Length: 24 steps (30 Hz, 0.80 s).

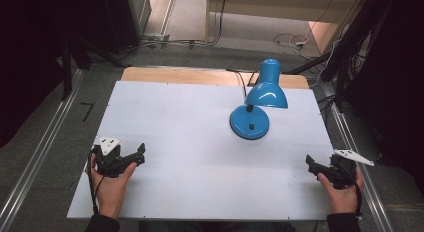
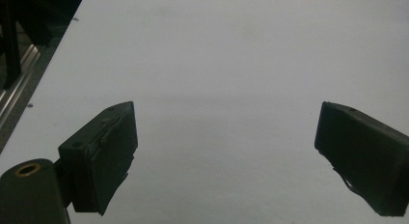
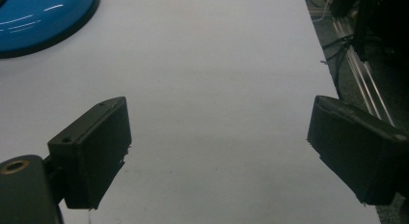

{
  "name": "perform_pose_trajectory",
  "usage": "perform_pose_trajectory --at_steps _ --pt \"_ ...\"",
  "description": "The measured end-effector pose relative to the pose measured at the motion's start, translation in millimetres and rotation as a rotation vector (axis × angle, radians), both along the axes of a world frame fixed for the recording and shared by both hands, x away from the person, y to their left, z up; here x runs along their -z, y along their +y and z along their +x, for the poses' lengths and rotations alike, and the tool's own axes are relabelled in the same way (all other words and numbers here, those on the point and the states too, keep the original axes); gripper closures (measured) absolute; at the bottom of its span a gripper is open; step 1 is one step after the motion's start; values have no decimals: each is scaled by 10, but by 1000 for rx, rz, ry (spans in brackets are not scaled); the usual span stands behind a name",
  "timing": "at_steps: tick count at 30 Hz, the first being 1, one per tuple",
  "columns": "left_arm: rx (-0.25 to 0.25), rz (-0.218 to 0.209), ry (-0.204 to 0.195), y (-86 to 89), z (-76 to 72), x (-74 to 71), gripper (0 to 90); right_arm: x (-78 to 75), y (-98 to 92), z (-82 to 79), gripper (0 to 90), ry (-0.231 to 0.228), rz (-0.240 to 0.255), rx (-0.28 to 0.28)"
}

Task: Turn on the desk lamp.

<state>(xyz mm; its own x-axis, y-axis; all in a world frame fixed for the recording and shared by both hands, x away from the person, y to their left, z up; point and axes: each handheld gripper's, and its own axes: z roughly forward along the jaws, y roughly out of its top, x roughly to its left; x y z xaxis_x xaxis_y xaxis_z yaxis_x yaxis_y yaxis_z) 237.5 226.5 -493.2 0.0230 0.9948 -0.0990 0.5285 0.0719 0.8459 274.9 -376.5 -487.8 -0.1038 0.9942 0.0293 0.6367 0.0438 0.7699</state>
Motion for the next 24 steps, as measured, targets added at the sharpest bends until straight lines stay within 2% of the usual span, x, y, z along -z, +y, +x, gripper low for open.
perform_pose_trajectory --at_steps 2,9,16,21,24 --pt "-7 -9 10 25 1 14 82 -5 10 -9 68 -8 -3 -12" --pt "12 6 33 -7 12 48 82 21 10 24 68 23 10 -7" --pt "13 -2 27 -26 15 42 82 -29 44 56 93 -6 19 -10" --pt "2 11 23 -24 12 36 82 -14 98 103 101 15 26 -35" --pt "-6 5 16 -9 6 34 82 -33 131 123 102 5 28 -44"
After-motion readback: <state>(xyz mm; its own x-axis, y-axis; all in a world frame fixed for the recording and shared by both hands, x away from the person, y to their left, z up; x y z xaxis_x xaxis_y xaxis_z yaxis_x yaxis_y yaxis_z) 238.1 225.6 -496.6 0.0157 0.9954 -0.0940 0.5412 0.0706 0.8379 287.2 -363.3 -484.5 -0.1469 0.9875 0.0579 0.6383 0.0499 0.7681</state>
